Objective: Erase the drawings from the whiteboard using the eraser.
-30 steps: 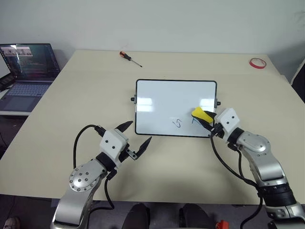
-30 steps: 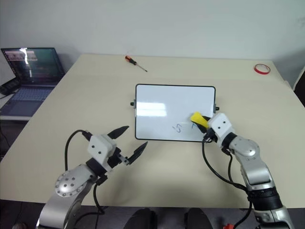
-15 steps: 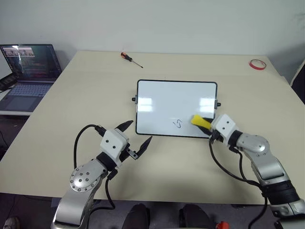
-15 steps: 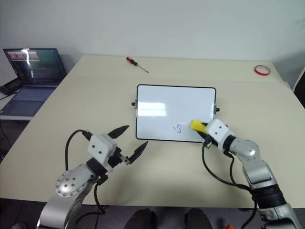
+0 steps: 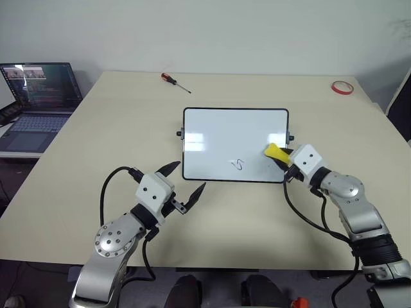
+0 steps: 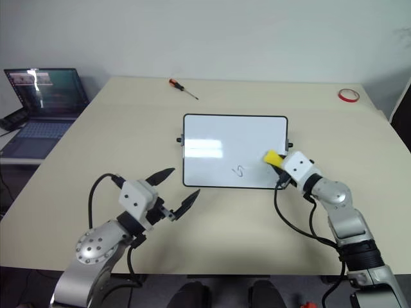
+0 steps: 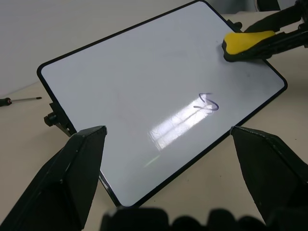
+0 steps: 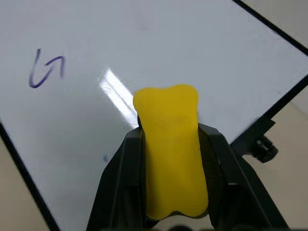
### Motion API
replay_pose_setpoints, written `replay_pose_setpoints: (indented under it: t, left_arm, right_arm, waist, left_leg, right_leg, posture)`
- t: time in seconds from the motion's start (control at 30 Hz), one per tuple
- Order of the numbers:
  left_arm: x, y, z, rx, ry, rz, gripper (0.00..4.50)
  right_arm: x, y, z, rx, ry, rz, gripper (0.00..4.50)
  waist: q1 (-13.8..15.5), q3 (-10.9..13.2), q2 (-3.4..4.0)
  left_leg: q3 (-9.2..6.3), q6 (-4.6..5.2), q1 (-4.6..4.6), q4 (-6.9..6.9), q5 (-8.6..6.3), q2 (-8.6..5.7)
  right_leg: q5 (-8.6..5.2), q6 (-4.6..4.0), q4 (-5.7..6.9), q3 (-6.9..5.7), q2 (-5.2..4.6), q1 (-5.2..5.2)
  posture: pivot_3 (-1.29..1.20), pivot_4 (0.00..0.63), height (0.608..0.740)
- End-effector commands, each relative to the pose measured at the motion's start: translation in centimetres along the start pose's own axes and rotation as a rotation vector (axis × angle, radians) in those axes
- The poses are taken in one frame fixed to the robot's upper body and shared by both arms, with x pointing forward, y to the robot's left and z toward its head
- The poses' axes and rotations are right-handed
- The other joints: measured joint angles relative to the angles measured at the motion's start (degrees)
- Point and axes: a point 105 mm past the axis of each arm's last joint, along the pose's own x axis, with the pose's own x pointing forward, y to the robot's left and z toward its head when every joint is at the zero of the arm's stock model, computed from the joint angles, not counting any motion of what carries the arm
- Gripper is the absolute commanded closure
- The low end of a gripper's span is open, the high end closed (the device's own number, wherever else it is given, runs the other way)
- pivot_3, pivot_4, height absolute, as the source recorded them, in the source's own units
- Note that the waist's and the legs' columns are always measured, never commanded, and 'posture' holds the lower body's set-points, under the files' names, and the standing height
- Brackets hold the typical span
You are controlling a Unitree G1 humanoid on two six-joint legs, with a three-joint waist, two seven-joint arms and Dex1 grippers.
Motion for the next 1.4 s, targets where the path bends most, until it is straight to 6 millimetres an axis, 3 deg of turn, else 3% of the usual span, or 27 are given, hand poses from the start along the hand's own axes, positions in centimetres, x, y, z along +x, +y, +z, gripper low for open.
replay_pose_setpoints:
  t: [0.03, 0.3, 0.5, 0.6, 0.7, 0.87, 0.93, 1.03, 1.17, 1.4]
  left_arm:
    - [0.1, 0.0, 1.1, 0.017, -0.04, -0.004, 0.0]
    - [0.0, 0.1, 1.1, 0.021, -0.04, 0.003, 0.0]
    - [0.0, 0.0, 1.1, 0.02, -0.039, 0.003, 0.0]
    - [-0.1, -0.2, 1.0, 0.018, -0.035, 0.001, 0.0]
    - [-0.4, -0.7, 0.9, 0.004, -0.032, -0.005, 0.0]
    - [-1.1, -0.8, 0.5, -0.047, -0.014, 0.04, 0.0]
    - [-1.3, -0.8, 0.4, -0.049, -0.01, 0.048, 0.0]
    - [-1.3, -0.8, 0.4, -0.048, -0.008, 0.051, 0.0]
    - [-1.5, -0.8, 0.1, -0.054, -0.002, 0.059, 0.0]
    - [-1.4, -0.6, 0.1, -0.063, -0.005, 0.067, 0.0]
  right_arm:
    - [-0.9, -0.1, -1.9, -0.004, 0.078, 0.011, 3.35]
    - [-2.8, 4.2, -4.0, -0.017, 0.175, 0.244, 3.35]
    - [-2.8, 3.9, -4.3, -0.021, 0.193, 0.237, 3.35]
    - [-2.3, 2.1, -3.2, -0.002, 0.133, 0.135, 3.35]
    - [-2.3, 1.6, -2.1, 0.058, 0.065, 0.095, 3.35]
    - [-4.5, 2.5, 1.4, 0.25, -0.146, 0.098, 3.35]
    - [-6.1, 3.7, 1.8, 0.265, -0.165, 0.132, 3.35]
    - [-7.9, 5.4, 1.2, 0.223, -0.138, 0.192, 3.35]
    - [-10.4, 7.3, -1.5, 0.19, -0.055, 0.248, 3.35]
    - [-9.8, 6.5, -1.5, 0.166, -0.074, 0.234, 3.35]
  waist:
    - [0.0, 0.0, 0.0]
    - [0.1, 0.0, -0.06]
    - [-0.1, 0.0, -0.07]
    - [-0.2, 0.0, -0.08]
    - [-0.2, 0.0, -0.1]
    - [0.3, 0.2, -0.06]
    - [0.4, 0.2, -0.02]
    - [0.7, 0.2, -0.02]
    - [0.8, 0.2, -0.03]
    - [0.1, 0.2, 0.0]
  left_leg:
    - [0.01, 0.0, 0.0, -0.01, 0.0, 0.0]
    - [0.0, 0.0, -0.01, -0.05, 0.0, 0.02]
    - [0.03, 0.0, 0.02, -0.05, 0.0, 0.03]
    - [0.03, 0.0, 0.02, -0.06, 0.0, 0.03]
    - [0.04, 0.0, 0.03, -0.05, 0.0, 0.03]
    - [0.03, 0.0, -0.12, -0.09, -0.01, 0.02]
    - [-0.06, 0.0, -0.5, -0.13, 0.0, 0.05]
    - [-0.14, 0.0, -0.93, -0.12, 0.0, 0.06]
    - [-0.08, 0.0, -0.94, -0.13, -0.01, 0.02]
    - [-0.03, 0.0, -0.69, -0.12, 0.0, 0.03]
  right_leg:
    - [0.0, 0.0, -0.01, 0.01, 0.0, -0.01]
    - [0.0, 0.0, -0.07, -0.01, -0.01, 0.02]
    - [0.0, 0.0, -0.06, 0.03, 0.0, 0.02]
    - [0.0, 0.0, -0.06, 0.04, 0.0, 0.02]
    - [0.0, 0.0, -0.05, 0.06, 0.0, 0.02]
    - [0.01, -0.01, -0.07, 0.06, -0.01, -0.11]
    - [-0.01, -0.02, -0.13, -0.07, -0.01, -0.42]
    - [-0.03, -0.02, -0.25, -0.18, -0.01, -0.75]
    - [-0.04, -0.02, -0.42, -0.15, -0.04, -0.71]
    - [-0.04, -0.02, -0.11, -0.06, 0.01, -0.63]
  posture:
    - [0.0, 0.15, 0.74]
    - [0.0, 0.15, 0.74]
    - [0.0, 0.15, 0.74]
    - [0.0, 0.15, 0.74]
    - [0.0, 0.15, 0.74]
    - [0.0, 0.15, 0.74]
    - [0.0, 0.15, 0.74]
    - [0.0, 0.15, 0.74]
    - [0.0, 0.15, 0.74]
    - [0.0, 0.15, 0.74]
